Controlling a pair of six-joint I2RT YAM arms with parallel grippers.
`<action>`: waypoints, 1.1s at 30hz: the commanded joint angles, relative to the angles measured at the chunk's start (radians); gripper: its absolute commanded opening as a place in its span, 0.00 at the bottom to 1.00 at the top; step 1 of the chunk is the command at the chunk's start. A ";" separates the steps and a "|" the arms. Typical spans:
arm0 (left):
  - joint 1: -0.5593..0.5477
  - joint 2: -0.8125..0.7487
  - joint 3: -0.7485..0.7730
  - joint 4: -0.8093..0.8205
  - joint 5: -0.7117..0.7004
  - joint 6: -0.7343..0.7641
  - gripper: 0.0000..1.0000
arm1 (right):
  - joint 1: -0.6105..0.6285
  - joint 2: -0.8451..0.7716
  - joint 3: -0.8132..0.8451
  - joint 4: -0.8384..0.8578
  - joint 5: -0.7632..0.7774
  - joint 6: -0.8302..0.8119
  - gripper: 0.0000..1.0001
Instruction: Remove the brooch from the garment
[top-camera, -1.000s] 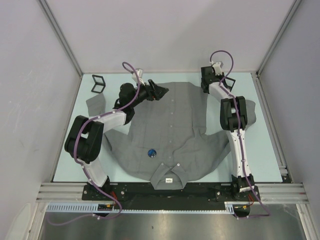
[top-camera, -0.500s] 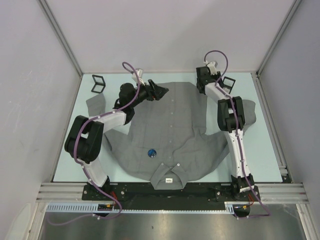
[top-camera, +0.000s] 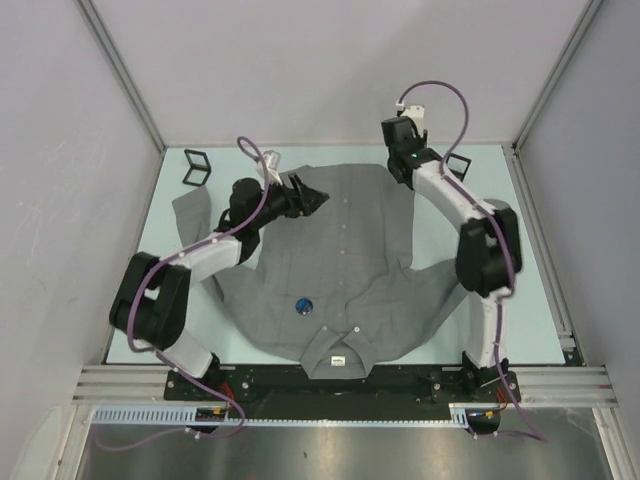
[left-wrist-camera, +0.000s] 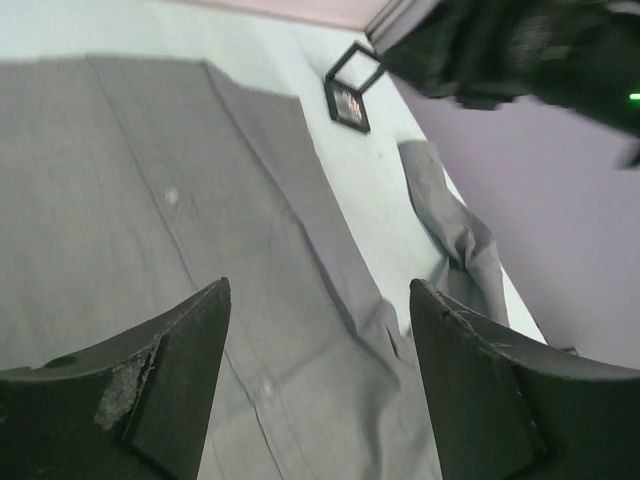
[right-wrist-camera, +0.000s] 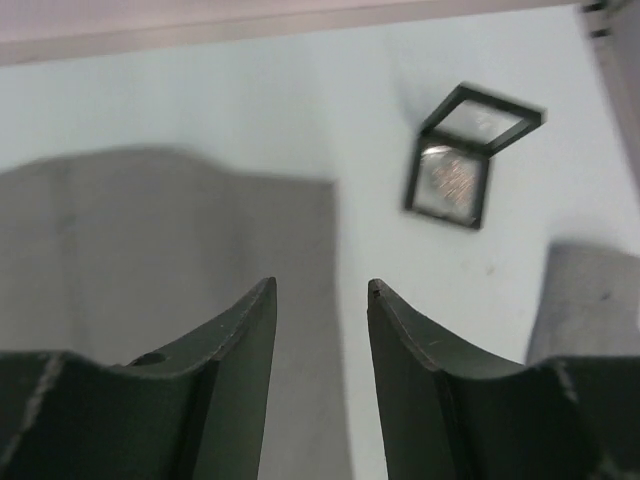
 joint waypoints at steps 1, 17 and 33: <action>-0.043 -0.202 -0.121 -0.141 -0.044 0.001 0.76 | 0.054 -0.275 -0.259 0.050 -0.309 0.210 0.46; -0.215 -0.720 -0.493 -0.663 -0.287 -0.109 0.50 | 0.565 -0.607 -1.121 0.611 -0.525 0.528 0.44; -0.269 -0.539 -0.508 -0.585 -0.349 -0.154 0.16 | 0.585 -0.489 -1.246 0.969 -0.668 0.553 0.25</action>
